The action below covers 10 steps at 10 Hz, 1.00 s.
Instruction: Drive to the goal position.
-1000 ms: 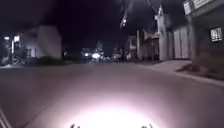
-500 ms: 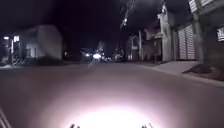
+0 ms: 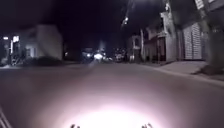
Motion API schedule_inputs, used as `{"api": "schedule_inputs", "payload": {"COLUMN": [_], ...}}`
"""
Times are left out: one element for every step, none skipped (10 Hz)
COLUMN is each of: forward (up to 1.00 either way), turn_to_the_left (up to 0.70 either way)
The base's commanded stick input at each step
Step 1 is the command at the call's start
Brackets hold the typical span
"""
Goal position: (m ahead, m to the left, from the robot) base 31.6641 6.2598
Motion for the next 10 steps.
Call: {"api": "schedule_inputs", "payload": {"forward": [0.85, 0.85, 0.85, 0.85, 0.85, 0.85, 0.85, 0.85, 0.85, 0.85], "turn_to_the_left": [0.0, 0.0, 0.0, 0.0, 0.0, 0.0, 0.0, 0.0, -0.23, -0.34]}}
